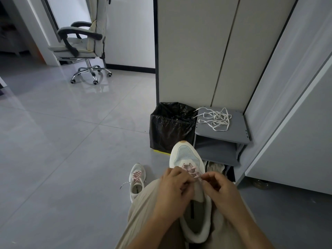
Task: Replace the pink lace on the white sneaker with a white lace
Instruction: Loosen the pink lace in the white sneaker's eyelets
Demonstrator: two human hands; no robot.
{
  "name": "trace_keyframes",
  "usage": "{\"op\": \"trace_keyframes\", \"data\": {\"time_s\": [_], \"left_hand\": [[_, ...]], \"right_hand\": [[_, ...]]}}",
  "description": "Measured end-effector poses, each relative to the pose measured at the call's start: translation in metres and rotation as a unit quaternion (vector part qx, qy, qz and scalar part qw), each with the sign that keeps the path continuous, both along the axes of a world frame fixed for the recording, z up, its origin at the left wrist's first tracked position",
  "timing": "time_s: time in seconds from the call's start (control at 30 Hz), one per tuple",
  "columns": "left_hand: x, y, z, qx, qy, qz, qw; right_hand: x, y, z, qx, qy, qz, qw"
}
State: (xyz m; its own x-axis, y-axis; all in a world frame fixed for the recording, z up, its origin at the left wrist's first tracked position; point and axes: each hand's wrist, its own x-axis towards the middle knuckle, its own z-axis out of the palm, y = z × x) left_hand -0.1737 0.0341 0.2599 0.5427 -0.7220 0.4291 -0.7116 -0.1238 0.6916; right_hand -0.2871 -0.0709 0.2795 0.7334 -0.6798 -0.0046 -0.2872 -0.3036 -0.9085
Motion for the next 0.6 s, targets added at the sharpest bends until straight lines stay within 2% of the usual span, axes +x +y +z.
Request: {"op": "trace_keyframes", "data": {"time_s": [0.07, 0.17, 0.3, 0.37, 0.43, 0.5, 0.6], "left_hand": [[0.009, 0.001, 0.012, -0.017, 0.103, -0.003, 0.995], [0.020, -0.005, 0.047, -0.031, 0.155, -0.037, 0.987], [0.033, -0.030, 0.095, -0.056, 0.312, -0.147, 0.937], [0.051, -0.035, 0.094, -0.047, 0.308, -0.107, 0.944], [0.067, -0.027, 0.077, -0.023, 0.265, 0.001, 0.964], [0.071, -0.010, 0.054, 0.060, 0.215, 0.062, 0.973], [0.049, 0.009, 0.025, 0.180, 0.174, -0.031, 0.968]], "right_hand": [[0.002, 0.000, -0.004, -0.039, 0.012, -0.031, 0.999], [0.004, 0.001, -0.009, -0.067, 0.008, -0.038, 0.997], [0.002, 0.005, -0.014, -0.138, -0.014, -0.009, 0.990], [0.001, 0.006, -0.015, -0.190, -0.030, 0.011, 0.981], [-0.001, 0.005, -0.011, -0.239, -0.028, 0.030, 0.970], [0.000, 0.007, -0.004, -0.245, 0.020, 0.060, 0.968], [0.003, 0.011, 0.001, -0.260, 0.065, 0.061, 0.962]]}}
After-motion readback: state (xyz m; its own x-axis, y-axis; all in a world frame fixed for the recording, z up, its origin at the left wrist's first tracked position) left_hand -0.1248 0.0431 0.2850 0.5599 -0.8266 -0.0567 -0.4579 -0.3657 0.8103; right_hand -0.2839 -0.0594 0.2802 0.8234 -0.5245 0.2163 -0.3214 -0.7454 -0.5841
